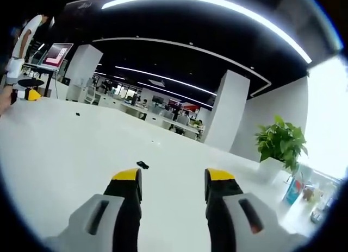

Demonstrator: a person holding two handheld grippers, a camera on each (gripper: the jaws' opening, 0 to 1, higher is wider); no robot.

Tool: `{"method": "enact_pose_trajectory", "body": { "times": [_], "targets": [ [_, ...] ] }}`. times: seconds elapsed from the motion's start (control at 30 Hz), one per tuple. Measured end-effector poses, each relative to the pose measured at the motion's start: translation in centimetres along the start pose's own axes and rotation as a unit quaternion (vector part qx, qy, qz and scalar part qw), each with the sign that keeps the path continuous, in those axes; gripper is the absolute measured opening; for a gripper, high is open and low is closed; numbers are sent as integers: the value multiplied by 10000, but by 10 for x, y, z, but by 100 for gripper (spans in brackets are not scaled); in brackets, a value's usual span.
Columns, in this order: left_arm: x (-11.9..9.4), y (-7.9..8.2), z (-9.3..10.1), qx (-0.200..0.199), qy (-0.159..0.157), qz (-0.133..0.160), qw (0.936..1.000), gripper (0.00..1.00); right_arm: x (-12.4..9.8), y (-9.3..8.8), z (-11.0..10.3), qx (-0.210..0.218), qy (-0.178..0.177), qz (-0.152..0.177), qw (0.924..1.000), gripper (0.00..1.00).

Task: Snap the two parts of the plastic buckle together until the buckle closes and remains connected.

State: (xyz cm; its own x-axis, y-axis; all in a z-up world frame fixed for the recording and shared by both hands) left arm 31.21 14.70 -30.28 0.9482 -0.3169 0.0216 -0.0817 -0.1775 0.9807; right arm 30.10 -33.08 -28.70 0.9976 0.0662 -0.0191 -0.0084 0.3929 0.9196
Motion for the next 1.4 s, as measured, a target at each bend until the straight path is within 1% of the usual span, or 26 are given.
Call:
{"method": "enact_pose_trajectory", "body": {
  "times": [0.13,0.43,0.63,1.07,1.3,1.4],
  "targets": [
    [1,-1,1,53,-39,-71,10000,77,1,-1,2,-1,-38,-8,10000,47],
    [-3,11,-5,112,6,84,9999,77,2,-4,3,-43,-103,-68,9999,46],
    [-5,18,-9,62,9,161,9999,77,2,-4,2,-91,-118,-101,9998,46],
    [-9,35,-15,170,-12,192,9997,77,0,-3,-2,-145,-67,-118,9998,46],
    [-9,41,-21,282,8,29,9996,77,-2,-1,-3,-171,-76,-92,9998,46],
    [-9,45,-25,338,25,15,9994,77,-3,-1,-4,-183,-69,-75,9998,45]
  ]
}}
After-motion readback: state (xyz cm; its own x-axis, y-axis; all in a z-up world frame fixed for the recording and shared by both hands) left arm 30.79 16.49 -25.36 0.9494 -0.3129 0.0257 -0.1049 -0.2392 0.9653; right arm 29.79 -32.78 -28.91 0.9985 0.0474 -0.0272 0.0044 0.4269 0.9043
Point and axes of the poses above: the point that each gripper's makers call its tool centre point, and the gripper's own axes: x roughly forward along the fingers, z roughly to its right, y roughly out of its top, the point moved 4 cm from there along -x, roughly backward along the fingers
